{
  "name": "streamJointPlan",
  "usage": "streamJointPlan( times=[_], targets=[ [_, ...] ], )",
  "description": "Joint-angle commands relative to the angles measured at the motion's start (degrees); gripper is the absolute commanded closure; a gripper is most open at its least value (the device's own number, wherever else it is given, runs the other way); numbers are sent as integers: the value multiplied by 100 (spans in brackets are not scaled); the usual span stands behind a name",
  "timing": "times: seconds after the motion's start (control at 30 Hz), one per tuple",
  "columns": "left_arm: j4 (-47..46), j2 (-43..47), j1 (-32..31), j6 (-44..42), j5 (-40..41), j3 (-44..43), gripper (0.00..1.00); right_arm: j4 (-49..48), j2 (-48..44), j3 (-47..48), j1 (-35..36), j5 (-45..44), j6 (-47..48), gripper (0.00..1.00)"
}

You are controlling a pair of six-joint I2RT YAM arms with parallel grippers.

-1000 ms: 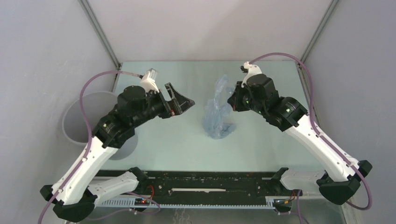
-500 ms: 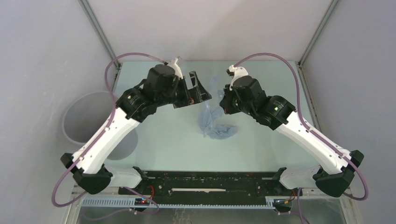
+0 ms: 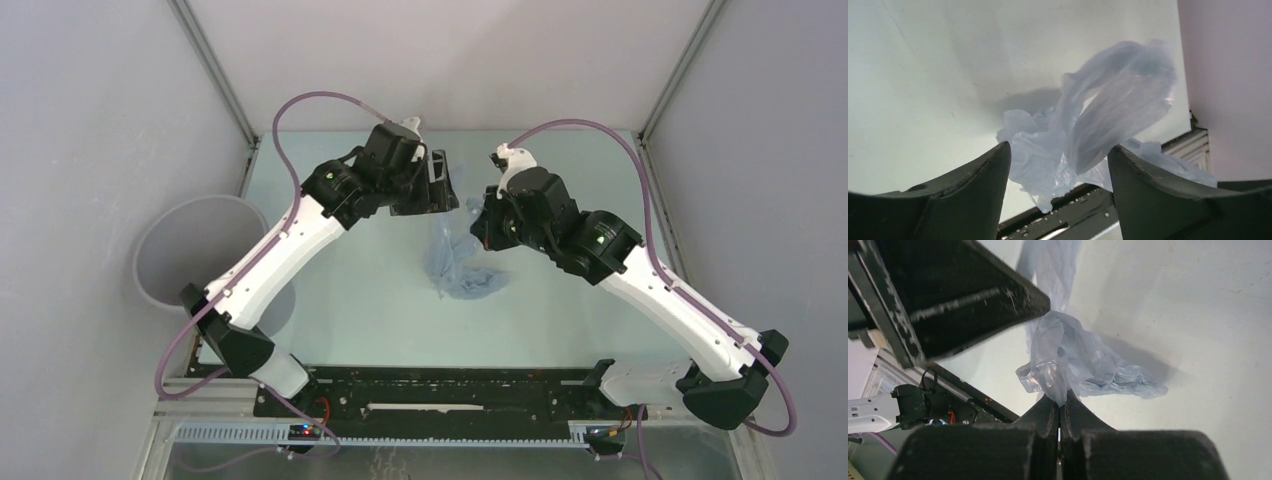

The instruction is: Put the trash bags into the trash bin

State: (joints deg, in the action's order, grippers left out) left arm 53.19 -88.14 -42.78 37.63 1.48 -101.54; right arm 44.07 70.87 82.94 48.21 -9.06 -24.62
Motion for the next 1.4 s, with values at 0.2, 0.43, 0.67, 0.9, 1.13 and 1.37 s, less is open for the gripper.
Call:
streamJointPlan(
  times=[0.2, 0.43, 0.67, 0.9, 1.13, 1.37],
  targets=[
    [-1085, 344, 482, -191, 690, 337, 68, 190, -417, -359, 29, 112, -326, 100],
    [-2489, 1338, 1242, -179, 517, 2533, 91, -226, -233, -1063, -1349, 1255, -687, 100],
    [-3113, -109, 2416, 563, -551, 2066, 100, -646, 1685, -604, -2955, 3107, -2134, 100],
    [-1832, -2045, 2969, 769, -1741, -2844, 100, 1009, 3467, 5246, -3260, 3433, -1891, 100],
    [-3676, 719, 759, -2524, 1051, -1761, 100, -1189, 391, 3149, -2253, 2374, 514, 100],
    [-3684, 2036, 1564, -440, 143, 4018, 100, -1727, -405, -1658, -2738, 2864, -13, 100]
  ],
)
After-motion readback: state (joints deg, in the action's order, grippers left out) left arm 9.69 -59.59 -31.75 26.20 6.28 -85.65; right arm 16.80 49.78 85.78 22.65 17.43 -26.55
